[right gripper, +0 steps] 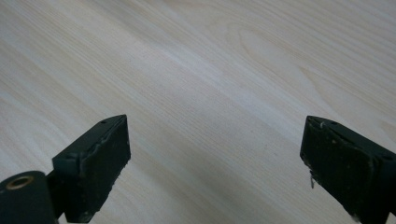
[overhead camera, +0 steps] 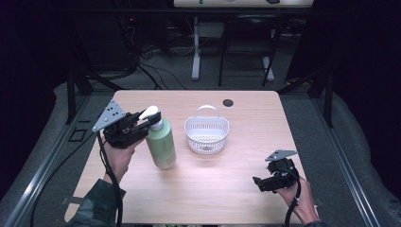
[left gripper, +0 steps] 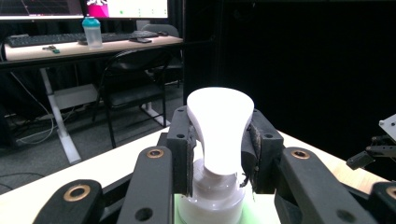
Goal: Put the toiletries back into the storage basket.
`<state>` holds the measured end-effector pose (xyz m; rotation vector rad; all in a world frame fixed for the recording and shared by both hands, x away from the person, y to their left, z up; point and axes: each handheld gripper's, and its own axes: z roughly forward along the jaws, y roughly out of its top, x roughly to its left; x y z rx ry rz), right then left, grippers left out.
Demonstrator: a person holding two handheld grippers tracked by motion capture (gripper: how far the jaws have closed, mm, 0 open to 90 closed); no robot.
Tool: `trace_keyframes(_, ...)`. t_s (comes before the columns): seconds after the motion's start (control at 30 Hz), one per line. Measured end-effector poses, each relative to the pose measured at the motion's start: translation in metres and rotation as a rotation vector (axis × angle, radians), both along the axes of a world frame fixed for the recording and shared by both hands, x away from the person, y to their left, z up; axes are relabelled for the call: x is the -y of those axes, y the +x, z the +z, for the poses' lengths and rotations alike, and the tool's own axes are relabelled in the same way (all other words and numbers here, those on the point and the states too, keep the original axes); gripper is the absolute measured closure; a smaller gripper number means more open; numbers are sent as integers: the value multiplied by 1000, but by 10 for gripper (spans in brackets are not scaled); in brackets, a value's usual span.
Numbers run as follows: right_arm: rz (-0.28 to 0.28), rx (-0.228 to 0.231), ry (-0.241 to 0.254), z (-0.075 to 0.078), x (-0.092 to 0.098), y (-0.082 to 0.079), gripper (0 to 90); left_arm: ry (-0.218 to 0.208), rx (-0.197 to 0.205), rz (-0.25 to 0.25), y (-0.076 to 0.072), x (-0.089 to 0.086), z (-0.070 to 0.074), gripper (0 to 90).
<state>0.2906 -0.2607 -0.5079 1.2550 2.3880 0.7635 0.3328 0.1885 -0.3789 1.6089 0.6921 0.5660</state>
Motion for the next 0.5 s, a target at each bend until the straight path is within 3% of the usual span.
trace_keyframes(0.5,1,0,-6,0,0,0,79,11,16,-14,4,4,18,673)
